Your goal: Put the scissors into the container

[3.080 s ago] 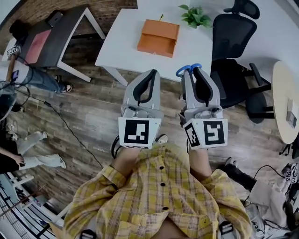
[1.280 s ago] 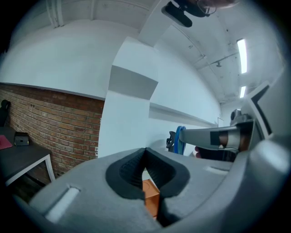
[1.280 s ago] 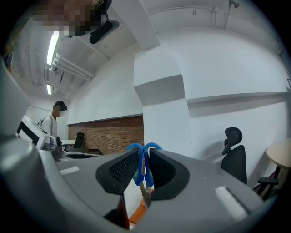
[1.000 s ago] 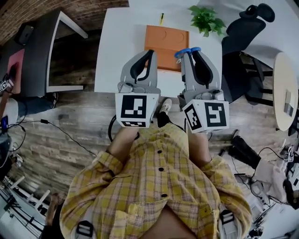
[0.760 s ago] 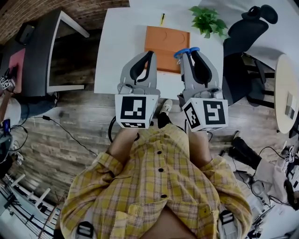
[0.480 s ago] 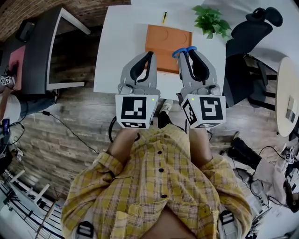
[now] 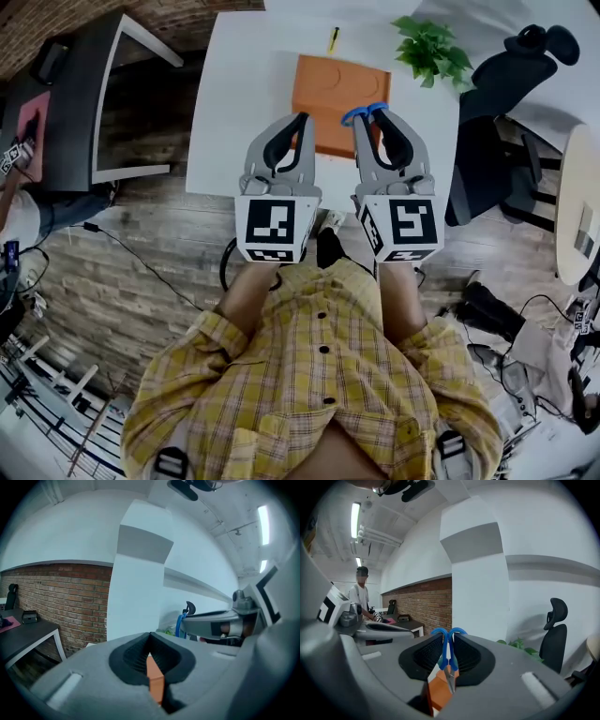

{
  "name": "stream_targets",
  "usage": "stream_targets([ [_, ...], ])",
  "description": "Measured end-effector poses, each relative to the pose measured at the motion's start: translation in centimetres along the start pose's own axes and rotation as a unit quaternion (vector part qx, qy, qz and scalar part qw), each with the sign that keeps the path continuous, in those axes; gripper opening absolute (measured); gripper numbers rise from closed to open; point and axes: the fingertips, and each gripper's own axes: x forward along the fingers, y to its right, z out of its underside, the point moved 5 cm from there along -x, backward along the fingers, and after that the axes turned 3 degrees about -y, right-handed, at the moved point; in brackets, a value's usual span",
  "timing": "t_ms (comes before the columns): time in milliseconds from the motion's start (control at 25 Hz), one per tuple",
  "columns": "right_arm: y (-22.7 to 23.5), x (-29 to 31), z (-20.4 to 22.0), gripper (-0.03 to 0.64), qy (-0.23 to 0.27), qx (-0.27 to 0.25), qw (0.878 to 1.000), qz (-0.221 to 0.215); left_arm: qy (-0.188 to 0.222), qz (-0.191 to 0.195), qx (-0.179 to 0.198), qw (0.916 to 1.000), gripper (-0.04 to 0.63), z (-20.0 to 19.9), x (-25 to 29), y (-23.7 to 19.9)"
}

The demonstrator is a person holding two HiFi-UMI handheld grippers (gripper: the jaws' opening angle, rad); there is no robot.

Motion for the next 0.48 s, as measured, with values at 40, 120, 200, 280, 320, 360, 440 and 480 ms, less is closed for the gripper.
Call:
stream_targets([
  [40,0.1,0.3,0.3,0.083,-0.005,-0.001,1.000,-0.002,-0.003,-0.001,0.000,1.0000,0.005,0.2,0.2,-0.1],
  [120,0.3,0.9,0.8,0.083,-0.015,-0.004,1.000,-0.006,-0.007,-0.003,-0.002,1.0000,0.005,0.4,0.7,-0.2],
  [200,0.7,1.4,1.3,0.083,-0.024,-0.006,1.000,-0.008,-0.012,-0.003,-0.003,0.9999,0.005,0.8,1.3,-0.1],
  [280,0.9,1.9,1.8,0.083,-0.032,-0.009,0.999,-0.010,-0.018,-0.003,-0.004,0.9998,0.005,1.1,1.7,-0.1],
  [320,1.0,2.1,2.0,0.083,-0.035,-0.011,0.999,-0.011,-0.020,-0.003,-0.005,0.9998,0.005,1.3,2.0,-0.1],
  [360,1.2,2.3,2.2,0.083,-0.039,-0.014,0.999,-0.012,-0.022,-0.003,-0.005,0.9997,0.005,1.4,2.2,-0.1],
  [440,1.5,2.7,2.7,0.083,-0.047,-0.020,0.999,-0.014,-0.025,-0.003,-0.006,0.9997,0.005,1.6,2.6,-0.1],
  [480,1.6,2.9,3.0,0.083,-0.051,-0.023,0.998,-0.014,-0.026,-0.004,-0.006,0.9996,0.005,1.7,2.8,-0.1],
])
